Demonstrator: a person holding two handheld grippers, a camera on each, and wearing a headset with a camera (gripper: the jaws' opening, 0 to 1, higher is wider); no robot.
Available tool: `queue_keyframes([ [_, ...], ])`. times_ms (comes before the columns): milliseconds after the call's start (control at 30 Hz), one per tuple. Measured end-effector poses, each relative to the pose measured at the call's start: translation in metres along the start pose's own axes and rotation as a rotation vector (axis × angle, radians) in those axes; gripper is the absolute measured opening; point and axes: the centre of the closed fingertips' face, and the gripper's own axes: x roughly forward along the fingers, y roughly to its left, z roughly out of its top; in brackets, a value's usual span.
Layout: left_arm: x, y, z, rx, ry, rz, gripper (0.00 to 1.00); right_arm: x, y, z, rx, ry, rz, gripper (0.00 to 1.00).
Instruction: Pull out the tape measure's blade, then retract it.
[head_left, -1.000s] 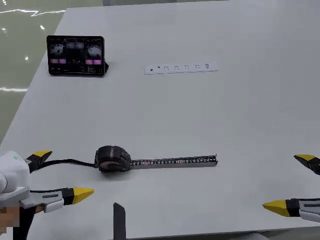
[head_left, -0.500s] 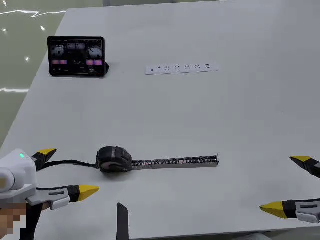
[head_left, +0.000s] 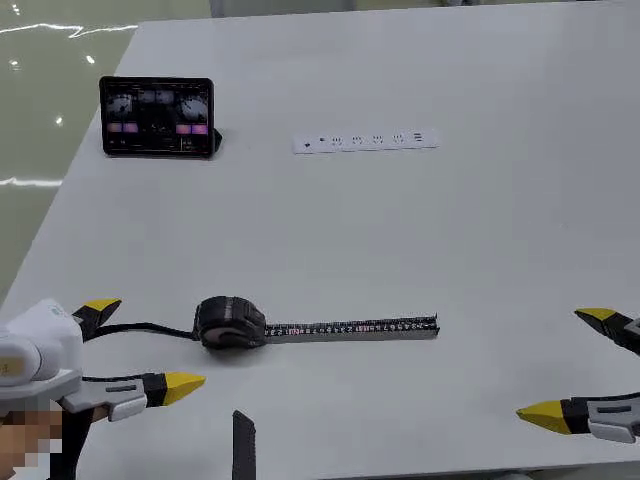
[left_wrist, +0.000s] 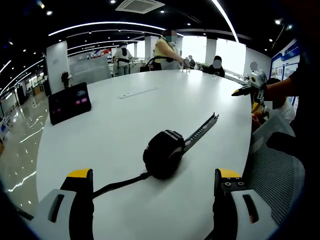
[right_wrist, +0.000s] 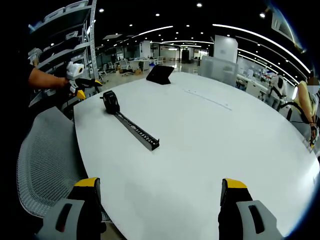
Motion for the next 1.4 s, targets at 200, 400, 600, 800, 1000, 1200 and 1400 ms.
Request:
queue_keyframes([
  [200,0.001,0.0,0.001,-0.015,0.001,0.003,0.99,0.0,-0.003,0.0,-0.004,0.001,-0.003,0.99],
  [400,0.008,-0.001,0.011,-0.062,-0.007,-0.001,0.99,0.004,-0.006,-0.003,-0.025,0.03,0.007,0.99],
  [600,0.017,-0.007,0.025,-0.087,-0.01,0.017,0.99,0.012,-0.01,0.006,-0.073,0.058,0.027,0.99],
  [800,0.028,-0.012,0.027,-0.074,0.026,0.05,0.99,0.022,-0.016,0.019,-0.095,0.082,0.058,0.99],
  [1000,0.036,-0.012,0.028,-0.123,0.047,0.095,0.99,0.033,-0.014,0.033,-0.167,0.107,0.106,0.99],
  [1200,0.04,-0.013,0.029,-0.189,0.043,0.106,0.99,0.043,-0.015,0.044,-0.218,0.117,0.13,0.99],
  [1400,0.051,-0.014,0.032,-0.192,0.039,0.171,0.99,0.06,-0.01,0.06,-0.318,0.09,0.165,0.99],
])
